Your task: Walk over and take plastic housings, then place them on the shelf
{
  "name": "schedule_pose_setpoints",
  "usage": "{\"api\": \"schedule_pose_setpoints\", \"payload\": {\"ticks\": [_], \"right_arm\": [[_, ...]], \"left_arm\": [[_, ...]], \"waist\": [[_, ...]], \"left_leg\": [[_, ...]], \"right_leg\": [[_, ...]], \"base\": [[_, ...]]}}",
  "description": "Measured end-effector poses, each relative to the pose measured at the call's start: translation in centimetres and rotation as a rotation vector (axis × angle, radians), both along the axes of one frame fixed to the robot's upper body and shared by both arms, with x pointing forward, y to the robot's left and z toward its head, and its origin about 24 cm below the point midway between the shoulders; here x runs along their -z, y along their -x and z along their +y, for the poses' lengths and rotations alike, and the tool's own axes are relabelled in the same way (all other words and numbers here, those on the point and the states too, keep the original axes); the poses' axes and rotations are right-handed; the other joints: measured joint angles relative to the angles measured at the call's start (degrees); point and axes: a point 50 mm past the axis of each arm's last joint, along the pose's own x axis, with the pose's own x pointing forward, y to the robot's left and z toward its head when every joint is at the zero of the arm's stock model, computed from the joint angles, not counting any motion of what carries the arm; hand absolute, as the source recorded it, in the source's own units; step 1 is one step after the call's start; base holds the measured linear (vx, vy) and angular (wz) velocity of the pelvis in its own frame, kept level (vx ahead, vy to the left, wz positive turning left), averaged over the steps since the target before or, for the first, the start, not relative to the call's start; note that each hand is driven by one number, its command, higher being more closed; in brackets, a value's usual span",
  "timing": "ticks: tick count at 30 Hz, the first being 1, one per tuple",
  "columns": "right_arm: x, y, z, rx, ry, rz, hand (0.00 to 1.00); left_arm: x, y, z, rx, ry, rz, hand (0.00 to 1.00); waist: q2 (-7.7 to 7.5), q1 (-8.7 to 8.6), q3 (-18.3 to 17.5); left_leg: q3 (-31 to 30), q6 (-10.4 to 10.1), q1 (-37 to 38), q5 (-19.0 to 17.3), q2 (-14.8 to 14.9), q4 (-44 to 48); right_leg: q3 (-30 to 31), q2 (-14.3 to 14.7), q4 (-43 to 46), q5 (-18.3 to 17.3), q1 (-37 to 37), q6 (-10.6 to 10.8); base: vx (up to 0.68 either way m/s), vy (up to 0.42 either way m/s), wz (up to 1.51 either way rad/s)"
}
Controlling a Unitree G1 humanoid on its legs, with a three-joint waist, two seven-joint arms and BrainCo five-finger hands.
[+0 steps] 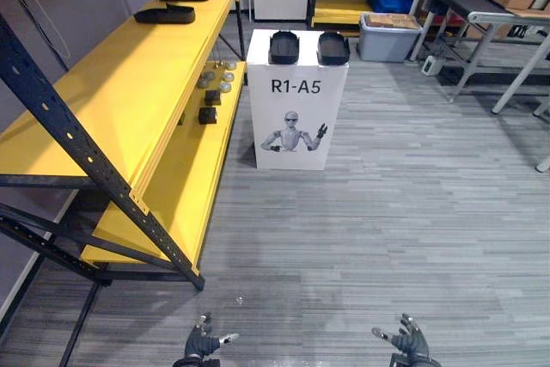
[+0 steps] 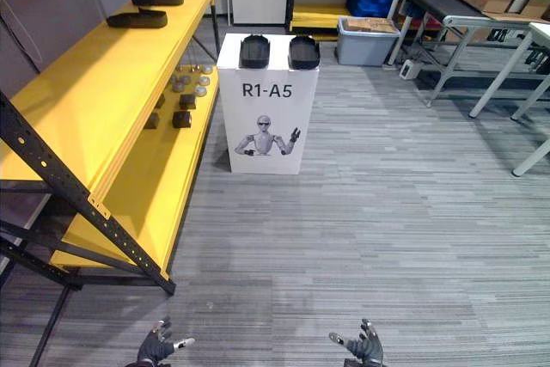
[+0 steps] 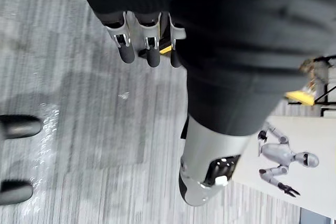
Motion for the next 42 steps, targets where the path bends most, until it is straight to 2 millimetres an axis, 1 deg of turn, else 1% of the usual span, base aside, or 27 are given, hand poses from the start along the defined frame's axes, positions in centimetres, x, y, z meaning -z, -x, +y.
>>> {"api": "schedule_pose_setpoints", "payload": {"ticks": [2,6,9,13,19,20,23,24,27,28,29,30,31,32,33,34,35,36,37,38,39,40,41,42], "right_arm": [[-0.2,-0.5,0.0,-0.022,0.017,-0.010,0.00],[-0.2,-0.5,0.0,-0.027,0.024,-0.008,0.00],[-0.3,-0.5,-0.1,-0.024,0.023,-0.010,0.00],[-0.3,-0.2,-0.7,0.026,0.014,-0.017,0.00],[-0.2,0.0,-0.7,0.055,-0.012,-0.020,0.00],[-0.2,0.0,-0.7,0.058,-0.014,-0.023,0.00],[-0.3,-0.3,-0.6,0.068,-0.023,-0.034,0.00],[-0.3,-0.4,-0.6,0.069,-0.024,-0.035,0.00],[-0.4,-0.5,-0.7,0.073,-0.020,-0.037,0.00],[-0.5,-0.7,-0.7,0.074,-0.018,-0.043,0.00],[-0.6,-0.9,-0.7,0.075,-0.015,-0.047,0.00],[-0.6,-1.1,-0.7,0.075,-0.014,-0.050,0.00],[-0.8,-1.5,-0.6,0.074,-0.012,-0.060,0.00],[-1.0,-1.8,-0.6,0.074,-0.008,-0.074,0.00],[-1.1,-2.0,-0.6,0.071,-0.008,-0.084,0.00],[-1.3,-2.1,-0.5,0.067,-0.007,-0.092,0.00],[-1.5,-2.4,-0.5,0.064,-0.003,-0.106,0.00],[-1.7,-2.5,-0.5,0.061,-0.001,-0.114,0.00],[-1.9,-2.9,-0.6,0.049,0.006,-0.126,0.00],[-2.1,-3.2,-0.9,0.042,0.018,-0.132,0.00],[-2.2,-3.3,-1.1,0.040,0.024,-0.134,0.00],[-2.3,-3.3,-1.4,0.038,0.035,-0.135,0.00],[-2.4,-3.4,-1.6,0.034,0.044,-0.134,0.00],[-2.6,-3.5,-2.1,0.019,0.066,-0.130,0.00]], "left_arm": [[-0.3,-0.4,0.3,-0.012,-0.017,-0.022,0.00],[-0.7,-0.5,0.7,-0.037,-0.024,-0.043,0.00],[-0.8,-0.4,0.8,-0.067,-0.018,-0.051,0.00],[-0.5,0.5,0.7,-0.074,-0.010,-0.029,0.00],[-0.5,0.7,0.7,-0.076,-0.012,-0.024,0.00],[-0.5,0.7,0.7,-0.076,-0.012,-0.026,0.00],[-0.7,0.3,0.7,-0.076,-0.015,-0.044,0.00],[-0.8,0.2,0.7,-0.075,-0.016,-0.047,0.00],[-1.2,-0.2,0.7,-0.075,-0.019,-0.071,0.00],[-1.5,-0.6,0.7,-0.074,-0.021,-0.090,0.00],[-1.8,-0.9,0.7,-0.073,-0.022,-0.109,0.00],[-1.9,-1.1,0.7,-0.072,-0.022,-0.119,0.00],[-2.2,-1.4,0.6,-0.072,-0.024,-0.136,0.00],[-2.3,-1.6,0.5,-0.072,-0.021,-0.145,0.00],[-2.4,-2.0,0.4,-0.069,-0.022,-0.154,0.00],[-2.5,-2.2,0.4,-0.069,-0.026,-0.159,0.00],[-2.5,-2.3,0.4,-0.063,-0.033,-0.159,0.00],[-2.6,-2.4,0.4,-0.055,-0.038,-0.162,0.00],[-2.8,-3.0,0.3,-0.045,-0.042,-0.175,0.00],[-3.2,-4.1,0.1,-0.036,-0.041,-0.205,0.00],[-3.5,-4.8,0.0,-0.032,-0.042,-0.225,0.00],[-4.0,-5.8,-0.1,-0.026,-0.046,-0.254,0.00],[-4.2,-6.2,-0.1,-0.024,-0.048,-0.265,0.00],[-3.9,-6.2,-0.4,-0.029,-0.038,-0.254,0.00]], "waist": [[0.07,-0.02,0.1],[0.28,-0.07,0.4],[0.26,-0.10,0.6],[0.28,-0.19,0.6],[0.26,-0.15,0.6],[0.25,-0.18,0.5],[0.25,-0.09,0.4],[0.26,-0.08,0.4],[0.41,0.04,0.5],[0.57,-0.05,0.5],[0.62,-0.03,0.5],[0.42,0.00,0.7],[0.46,0.01,1.1],[0.93,-0.24,1.7],[0.90,-0.47,2.4],[1.01,-0.80,3.1],[1.27,-0.88,3.3],[1.22,-1.08,3.3],[1.53,-2.17,3.8],[2.50,-3.08,4.6],[2.66,-3.40,5.0],[2.72,-3.53,5.4],[2.35,-3.49,5.3],[3.60,-3.36,5.2]], "left_leg": [[0.0,-0.5,0.4,-0.3,0.0,0.0],[0.0,-1.4,1.6,-0.9,0.1,0.2],[0.0,-1.4,1.5,-0.9,0.1,0.3],[0.0,-1.4,1.6,-0.9,0.1,0.5],[0.1,-1.0,1.3,-0.7,0.1,0.3],[0.2,-0.9,0.9,-0.9,0.1,0.4],[1.5,-0.2,-1.7,-1.6,0.3,1.4],[1.9,0.1,-2.7,-2.4,0.5,2.3],[3.3,0.0,-4.6,-4.9,0.8,5.5],[3.6,0.2,-5.7,-6.5,1.0,7.5],[4.0,0.5,-6.6,-8.3,0.9,9.8],[4.6,0.7,-6.6,-9.3,0.8,10.8],[5.2,1.3,-6.5,-11.3,0.6,12.3],[5.0,2.2,-5.2,-12.6,0.5,13.0],[4.9,2.7,-4.1,-12.9,0.3,13.1],[4.6,2.9,-1.8,-14.2,0.3,13.2],[4.4,2.7,0.2,-15.4,0.3,12.8],[4.0,2.5,1.2,-15.9,0.3,12.6],[2.5,2.2,3.0,-16.3,1.1,11.8],[0.5,2.0,4.9,-16.4,2.8,10.2],[-0.4,1.5,5.8,-16.6,3.6,9.7],[-1.7,-0.7,7.1,-17.6,4.7,9.5],[-2.1,-2.0,8.0,-18.3,5.2,9.5],[-2.7,-3.8,9.4,-19.3,7.0,10.5]], "right_leg": [[0.0,0.0,0.0,-0.3,0.4,0.4],[0.0,-0.1,0.0,-0.7,1.7,1.0],[0.0,-0.1,0.0,-0.9,1.6,1.2],[-0.1,-0.1,0.3,-0.9,1.6,1.1],[-0.1,-0.1,0.9,-1.0,0.7,1.1],[0.0,0.0,0.9,-1.2,0.4,1.4],[0.5,0.1,0.9,-1.3,-1.7,1.3],[0.8,0.1,1.0,-1.4,-2.5,1.2],[2.2,0.2,1.4,-1.7,-3.5,1.6],[2.4,0.2,3.3,-3.1,-4.7,1.8],[2.8,-0.1,8.2,-5.9,-7.0,2.6],[3.2,-0.3,11.2,-7.2,-8.2,2.8],[3.1,-0.9,18.2,-9.9,-10.7,4.2],[1.3,-1.6,28.7,-11.0,-15.1,5.8],[-0.3,-2.3,34.7,-11.3,-17.6,6.1],[-3.1,-3.7,40.9,-12.6,-20.4,5.9],[-5.2,-4.7,41.7,-12.7,-22.8,5.9],[-6.2,-5.0,41.1,-12.7,-24.1,5.9],[-7.3,-4.8,38.2,-12.5,-26.1,5.6],[-8.0,-3.8,33.2,-11.6,-28.0,4.8],[-8.0,-3.3,29.7,-10.6,-28.9,4.0],[-7.6,-2.7,21.7,-5.4,-29.4,3.0],[-7.5,-2.5,19.4,-0.2,-29.5,2.2],[-8.5,-1.5,20.8,4.5,-29.2,-1.4]], "base": [[0.02,0.000,0.00],[0.00,0.000,0.00],[-0.04,-0.016,0.00],[-0.06,-0.010,0.00],[-0.07,-0.004,-0.01],[-0.07,0.007,-0.07],[-0.03,0.012,-0.17],[0.03,0.018,-0.21],[0.07,0.033,-0.23],[0.14,0.054,-0.23],[0.14,0.046,-0.20],[0.17,0.056,-0.29],[0.19,0.068,-0.27],[0.21,0.073,-0.16],[0.26,0.071,0.04],[0.40,0.063,0.06],[0.43,0.046,0.07],[0.51,0.005,0.29],[0.49,-0.051,0.70],[0.52,-0.082,0.86],[0.54,-0.131,0.95],[0.45,-0.138,0.67],[0.60,-0.211,0.57],[0.65,-0.248,0.29]]}}
